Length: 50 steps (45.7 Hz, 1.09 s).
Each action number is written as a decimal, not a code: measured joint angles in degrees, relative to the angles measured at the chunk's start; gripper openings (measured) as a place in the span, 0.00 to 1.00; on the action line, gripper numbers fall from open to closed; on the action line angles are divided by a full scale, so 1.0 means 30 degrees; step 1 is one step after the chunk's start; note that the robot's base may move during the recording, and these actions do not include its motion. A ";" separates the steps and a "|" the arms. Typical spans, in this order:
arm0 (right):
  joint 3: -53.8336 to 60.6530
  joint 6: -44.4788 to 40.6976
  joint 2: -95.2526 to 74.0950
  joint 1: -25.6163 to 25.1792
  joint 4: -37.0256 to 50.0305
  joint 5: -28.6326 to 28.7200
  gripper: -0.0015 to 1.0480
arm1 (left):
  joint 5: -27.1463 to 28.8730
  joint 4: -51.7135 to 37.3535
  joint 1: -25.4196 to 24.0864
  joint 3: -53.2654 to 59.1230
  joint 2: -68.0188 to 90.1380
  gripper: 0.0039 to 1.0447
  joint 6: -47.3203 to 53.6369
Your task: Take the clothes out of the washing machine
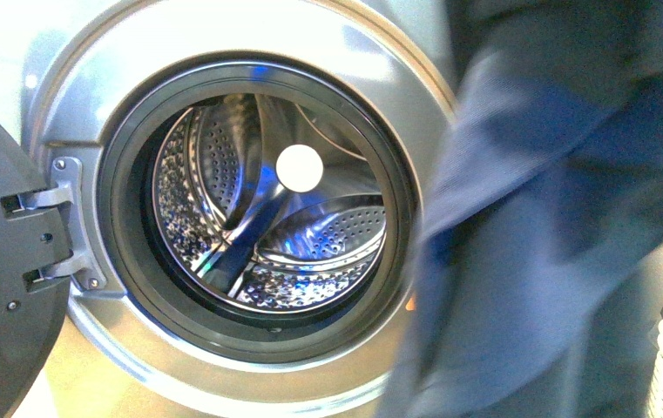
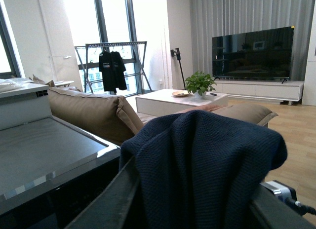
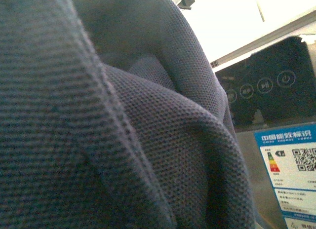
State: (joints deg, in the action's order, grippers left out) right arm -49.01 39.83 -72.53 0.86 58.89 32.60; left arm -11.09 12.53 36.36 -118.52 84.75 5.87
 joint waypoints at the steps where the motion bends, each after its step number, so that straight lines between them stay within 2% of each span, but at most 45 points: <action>1: -0.0124 0.0131 0.0087 -0.0153 -0.0117 0.0022 0.06 | -0.0007 0.0000 0.0000 0.0000 0.0000 0.44 0.0000; 11: -0.2688 0.1523 0.0444 -0.2951 -0.1552 0.0415 0.06 | 0.0000 0.0000 0.0000 0.0000 0.0000 0.88 0.0007; 14: -0.3526 0.1770 0.0393 -0.3752 -0.1996 0.0517 0.06 | 0.0000 -0.0007 0.0000 0.0000 0.0000 0.96 0.0022; 17: -0.4736 0.1887 0.0248 -0.4750 -0.2652 0.0539 0.06 | 0.0000 -0.0007 0.0000 0.0000 0.0000 0.94 0.0015; 26: -0.7541 0.1989 -0.0168 -0.7584 -0.4918 0.1217 0.06 | 0.0000 -0.0007 0.0000 0.0000 0.0000 0.94 0.0022; 33: -0.8648 0.3220 -0.0692 -1.0768 -0.5399 0.2769 0.06 | 0.0000 -0.0007 0.0000 0.0000 0.0000 0.94 0.0022; 43: -0.7672 0.3730 -0.0685 -1.3056 -0.5814 0.4269 0.06 | 0.0000 -0.0007 0.0000 0.0000 0.0000 0.94 0.0022; 50: -0.4750 0.2608 -0.0095 -1.4710 -0.6441 0.5552 0.06 | 0.0000 -0.0007 0.0000 0.0000 -0.0007 0.94 0.0022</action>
State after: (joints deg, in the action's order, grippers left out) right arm -63.26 47.66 -72.82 -43.27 39.57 49.25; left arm -11.09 12.51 36.36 -118.52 84.73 5.93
